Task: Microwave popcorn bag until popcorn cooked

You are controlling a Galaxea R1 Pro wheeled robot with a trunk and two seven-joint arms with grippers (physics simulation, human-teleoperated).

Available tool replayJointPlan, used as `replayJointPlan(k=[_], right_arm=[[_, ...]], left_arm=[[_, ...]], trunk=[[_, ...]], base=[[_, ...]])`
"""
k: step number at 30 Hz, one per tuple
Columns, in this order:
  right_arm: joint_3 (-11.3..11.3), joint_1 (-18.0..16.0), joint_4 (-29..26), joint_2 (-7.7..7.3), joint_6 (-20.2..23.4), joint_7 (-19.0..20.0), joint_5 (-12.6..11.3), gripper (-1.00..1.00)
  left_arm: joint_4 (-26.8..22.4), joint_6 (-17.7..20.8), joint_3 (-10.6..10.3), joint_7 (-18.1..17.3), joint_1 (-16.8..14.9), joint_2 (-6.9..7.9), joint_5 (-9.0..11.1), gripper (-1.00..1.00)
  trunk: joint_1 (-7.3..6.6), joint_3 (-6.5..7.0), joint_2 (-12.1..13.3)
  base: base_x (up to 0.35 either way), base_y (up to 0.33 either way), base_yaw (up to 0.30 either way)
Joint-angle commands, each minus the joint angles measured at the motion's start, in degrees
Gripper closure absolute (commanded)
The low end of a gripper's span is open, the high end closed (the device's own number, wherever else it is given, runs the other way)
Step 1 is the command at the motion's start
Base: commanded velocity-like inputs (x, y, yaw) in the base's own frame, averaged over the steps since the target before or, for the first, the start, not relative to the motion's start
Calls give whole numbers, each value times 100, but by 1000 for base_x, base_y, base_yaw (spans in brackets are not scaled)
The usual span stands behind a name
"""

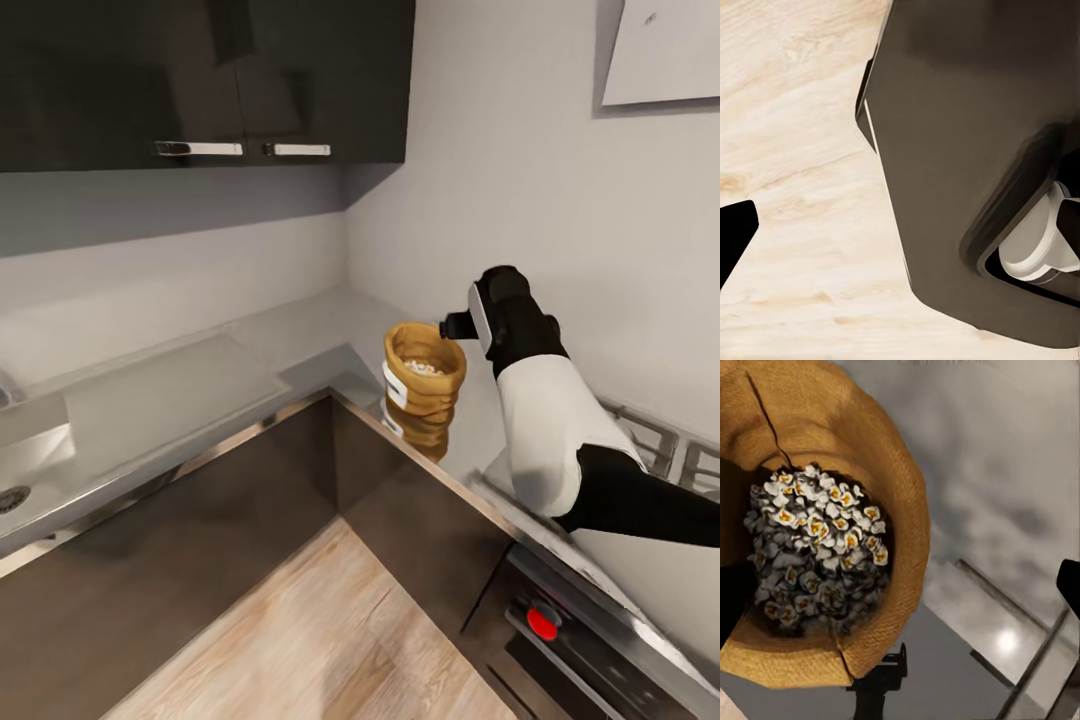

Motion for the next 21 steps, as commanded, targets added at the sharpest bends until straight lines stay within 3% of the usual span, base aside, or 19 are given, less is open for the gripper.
replayJointPlan(k=[1,19,21], right_arm=[[-24,-3,0,7,9,-42,-37,-100],[-18,277,11,7,-524,20,-42,-100],[-13,361,8,-62,-541,22,-26,-100]], left_arm=[[-8,-4,5,19,1,-2,23,-100],[-8,-4,5,22,1,-2,23,-100],[-8,-4,5,22,1,-2,23,-100]], trunk=[[4,-6,-4],[4,-6,-4],[4,-6,-4]], base=[[282,0,0],[25,0,0],[0,0,0]])
